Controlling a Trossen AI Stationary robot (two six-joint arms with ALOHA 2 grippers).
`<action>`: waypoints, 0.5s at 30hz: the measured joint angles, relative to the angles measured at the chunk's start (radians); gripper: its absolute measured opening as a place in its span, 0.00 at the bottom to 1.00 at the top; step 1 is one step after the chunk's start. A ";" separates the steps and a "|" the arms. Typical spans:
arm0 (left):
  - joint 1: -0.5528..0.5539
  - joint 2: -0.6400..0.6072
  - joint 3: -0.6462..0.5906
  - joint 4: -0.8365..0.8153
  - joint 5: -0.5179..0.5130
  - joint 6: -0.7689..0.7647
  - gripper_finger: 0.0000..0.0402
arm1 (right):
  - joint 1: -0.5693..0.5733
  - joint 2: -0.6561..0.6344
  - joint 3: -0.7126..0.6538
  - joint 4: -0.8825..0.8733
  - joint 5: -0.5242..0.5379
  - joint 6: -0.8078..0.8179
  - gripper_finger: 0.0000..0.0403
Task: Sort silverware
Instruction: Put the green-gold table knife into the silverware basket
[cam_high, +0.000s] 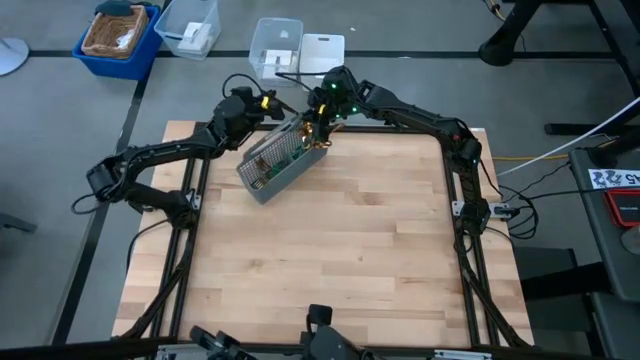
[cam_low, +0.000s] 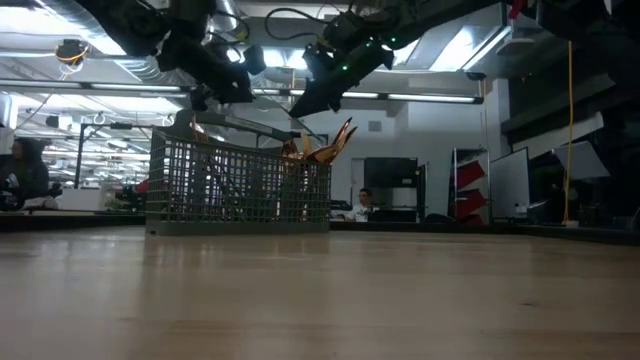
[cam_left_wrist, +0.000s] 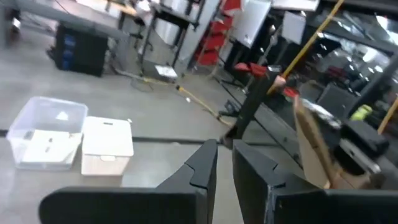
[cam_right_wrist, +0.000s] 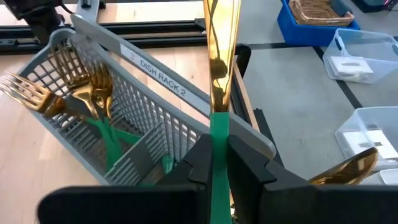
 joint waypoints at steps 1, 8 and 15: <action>0.000 0.012 0.000 0.007 0.012 -0.001 0.10 | 0.000 0.000 -0.005 0.006 0.000 0.000 0.10; 0.000 0.057 0.000 0.048 0.027 0.000 0.10 | 0.000 0.000 -0.050 0.037 0.006 0.000 0.10; -0.003 0.058 0.000 0.080 0.069 0.089 0.10 | 0.000 0.000 -0.123 0.109 0.008 -0.007 0.10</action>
